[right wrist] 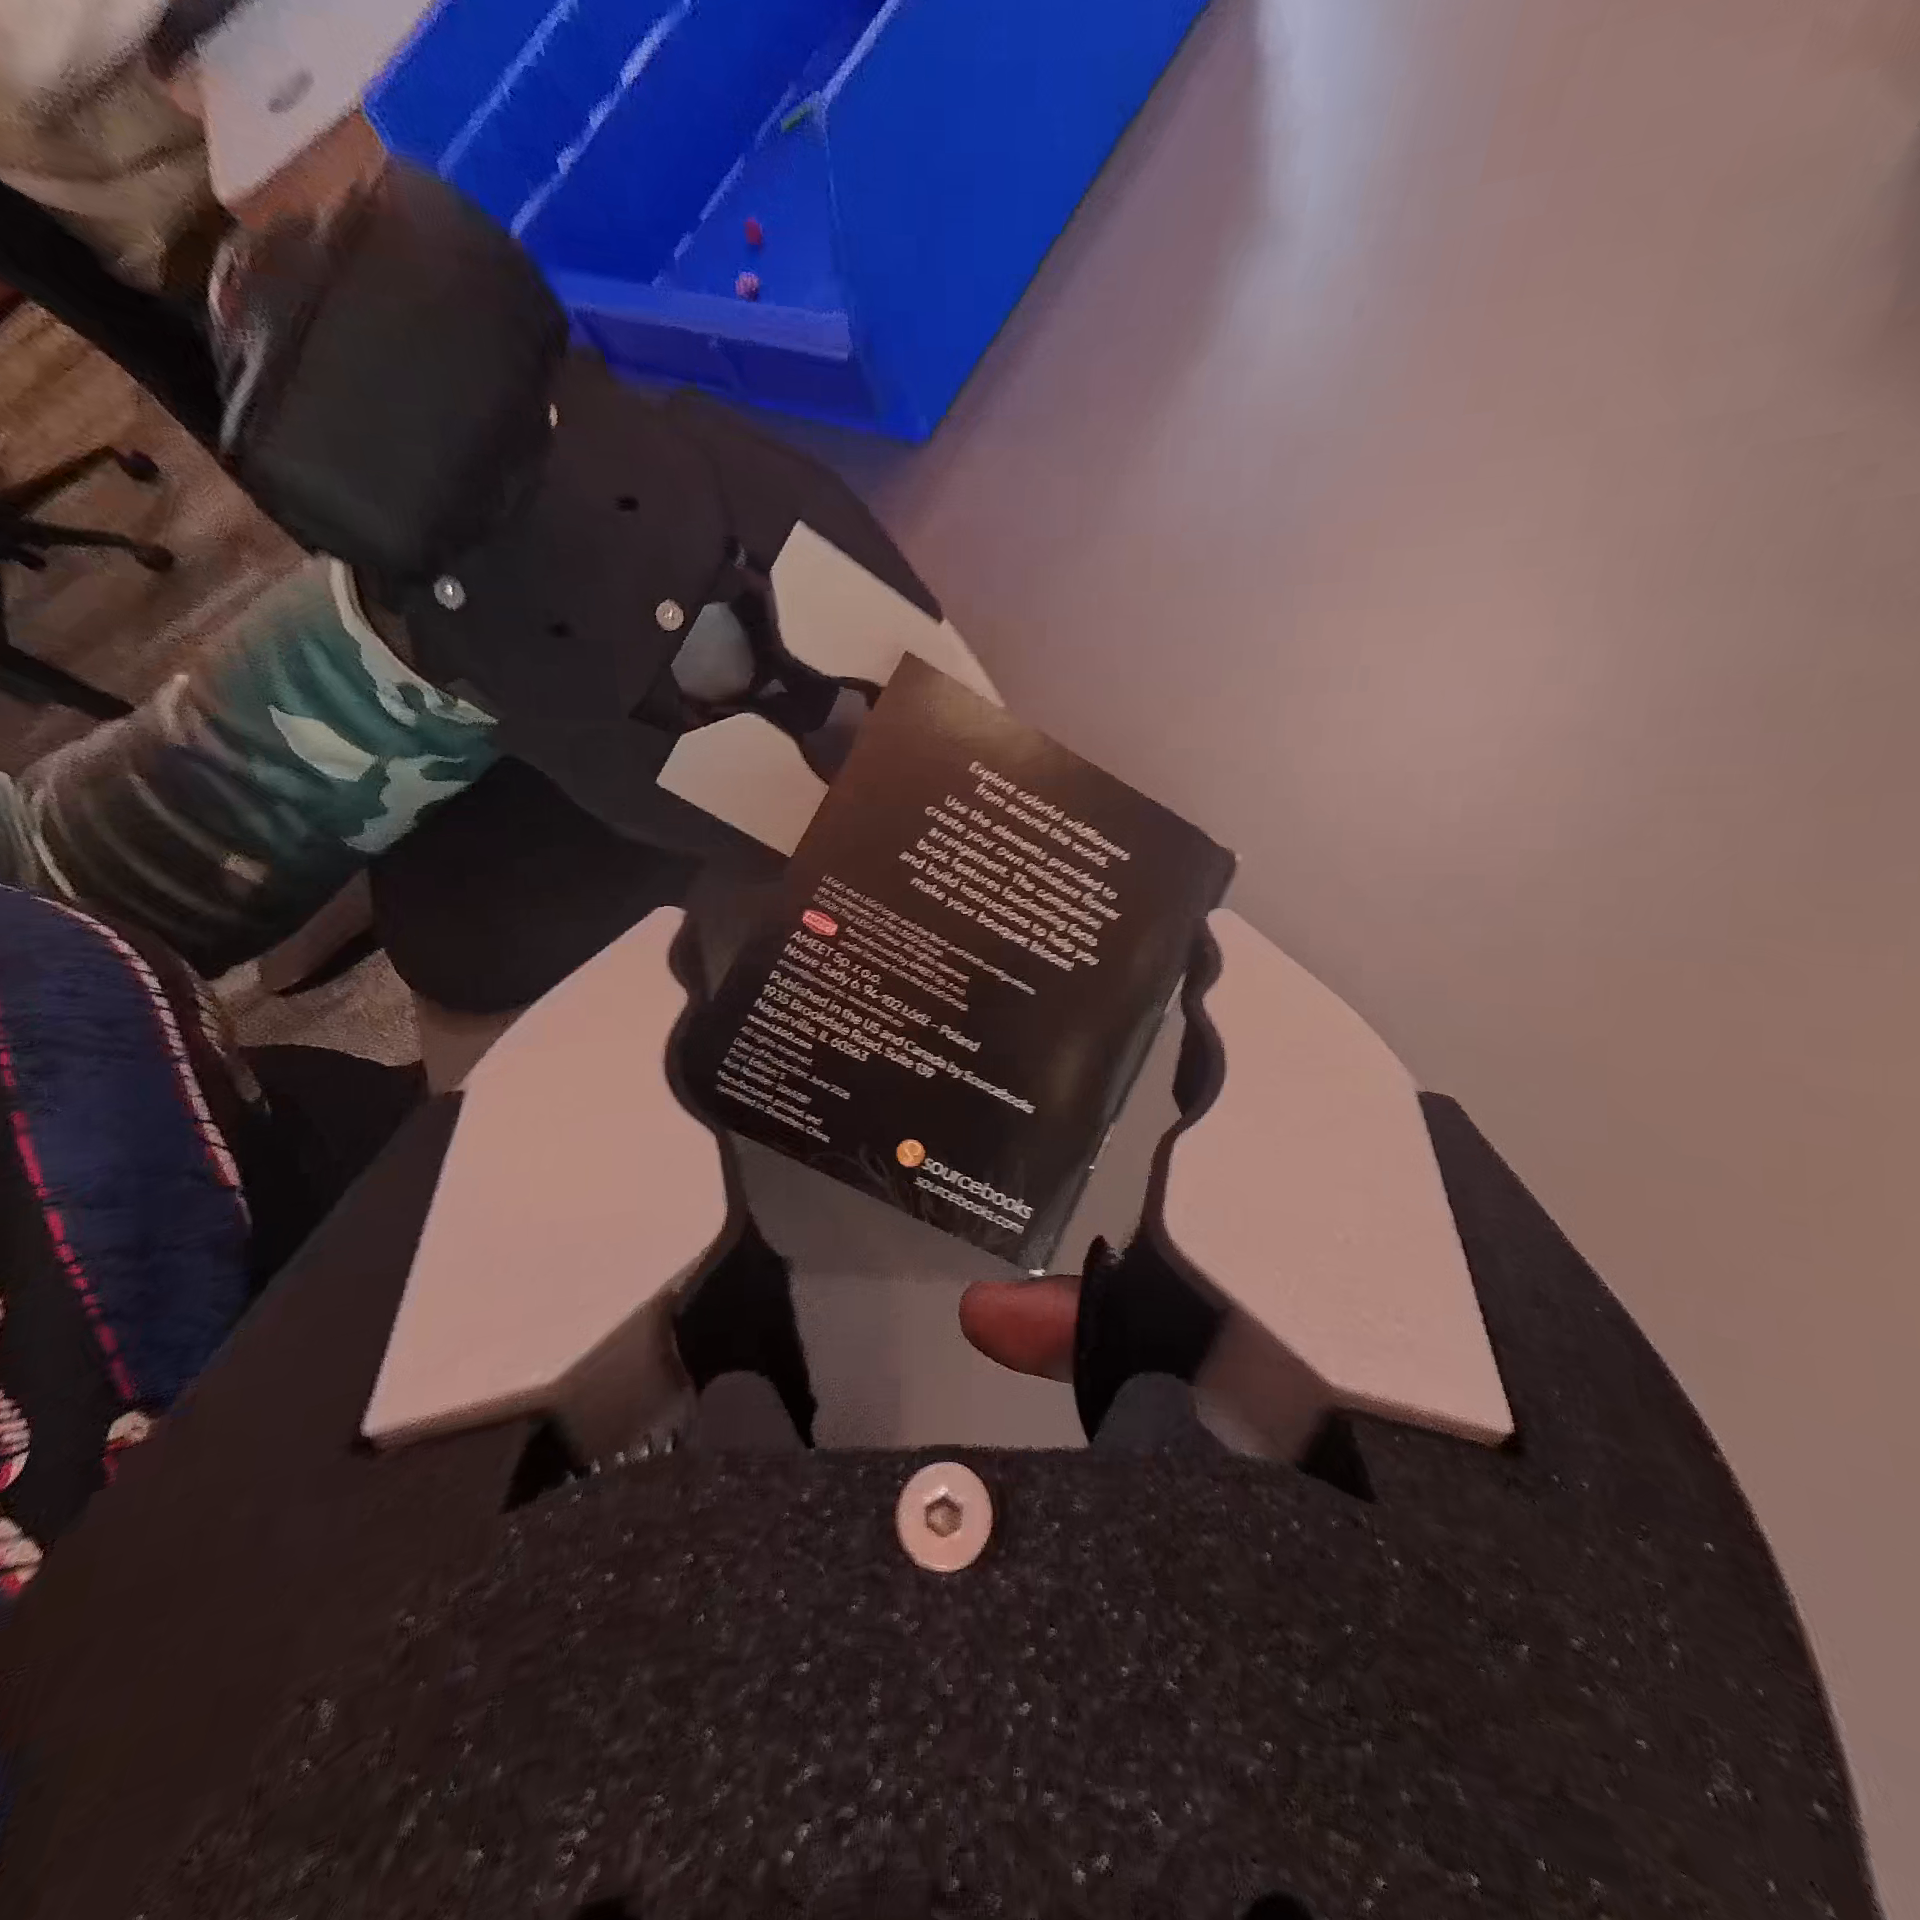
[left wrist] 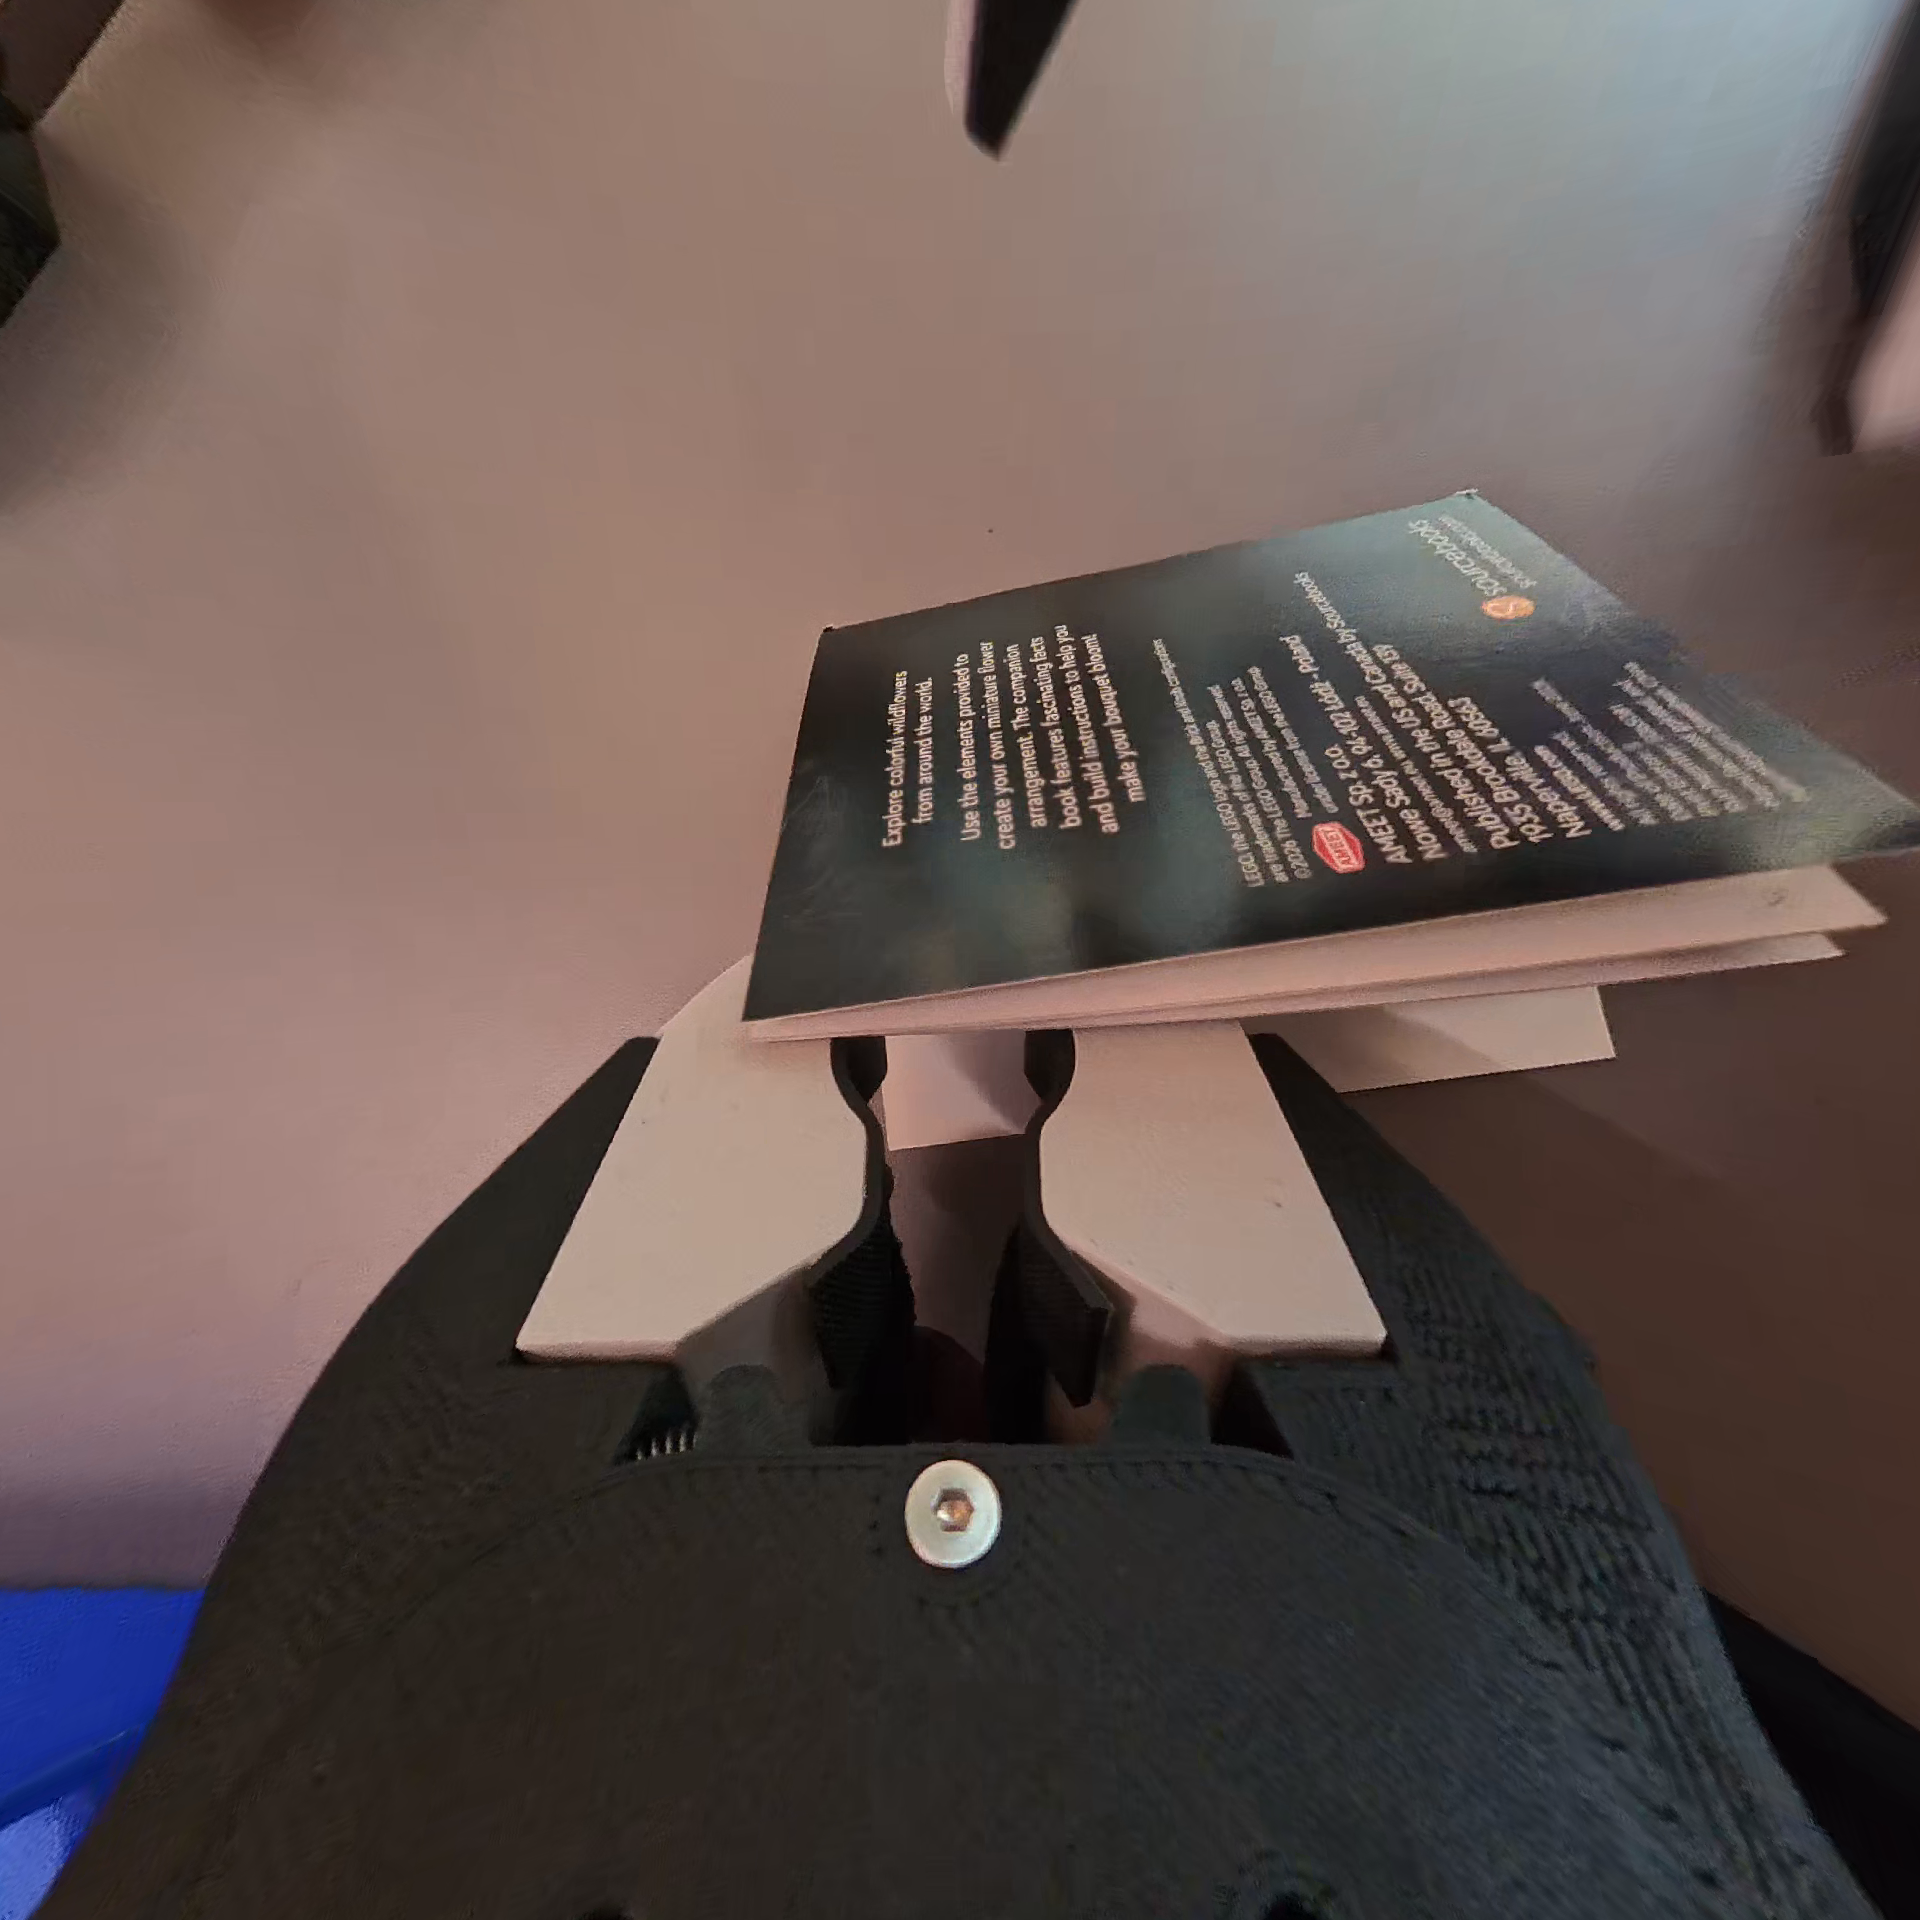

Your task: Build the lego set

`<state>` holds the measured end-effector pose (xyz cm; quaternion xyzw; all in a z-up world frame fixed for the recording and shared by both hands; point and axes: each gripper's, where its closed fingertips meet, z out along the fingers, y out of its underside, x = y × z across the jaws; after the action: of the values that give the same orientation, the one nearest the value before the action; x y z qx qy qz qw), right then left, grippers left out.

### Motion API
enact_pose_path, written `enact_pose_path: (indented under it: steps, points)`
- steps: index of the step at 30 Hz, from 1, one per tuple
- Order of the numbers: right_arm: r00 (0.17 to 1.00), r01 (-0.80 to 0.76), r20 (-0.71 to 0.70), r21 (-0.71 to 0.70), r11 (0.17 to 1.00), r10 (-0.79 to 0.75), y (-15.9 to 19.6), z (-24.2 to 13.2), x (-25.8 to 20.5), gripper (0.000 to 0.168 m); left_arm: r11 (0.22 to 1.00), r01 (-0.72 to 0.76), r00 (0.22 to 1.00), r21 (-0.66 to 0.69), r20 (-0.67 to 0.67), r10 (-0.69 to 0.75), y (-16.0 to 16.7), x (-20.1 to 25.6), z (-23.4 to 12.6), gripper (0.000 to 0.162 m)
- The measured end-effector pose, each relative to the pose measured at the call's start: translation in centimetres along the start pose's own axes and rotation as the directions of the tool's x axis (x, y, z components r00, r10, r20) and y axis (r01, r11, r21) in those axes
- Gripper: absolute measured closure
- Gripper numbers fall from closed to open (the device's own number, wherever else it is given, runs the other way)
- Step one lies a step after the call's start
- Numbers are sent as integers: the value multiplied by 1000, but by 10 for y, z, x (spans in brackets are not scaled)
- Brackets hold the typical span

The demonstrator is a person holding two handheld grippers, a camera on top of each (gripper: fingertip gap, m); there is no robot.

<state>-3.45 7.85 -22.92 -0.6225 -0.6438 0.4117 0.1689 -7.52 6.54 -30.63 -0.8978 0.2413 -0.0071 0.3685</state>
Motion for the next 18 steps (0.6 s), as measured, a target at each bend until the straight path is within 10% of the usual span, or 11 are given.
enact_pose_path:
  steps: [18]
  points:
    - [940,153,-278,-179,972,-200,25,31,-5,82,1000,13,1000,17,1,-13,-1,0,1,141]
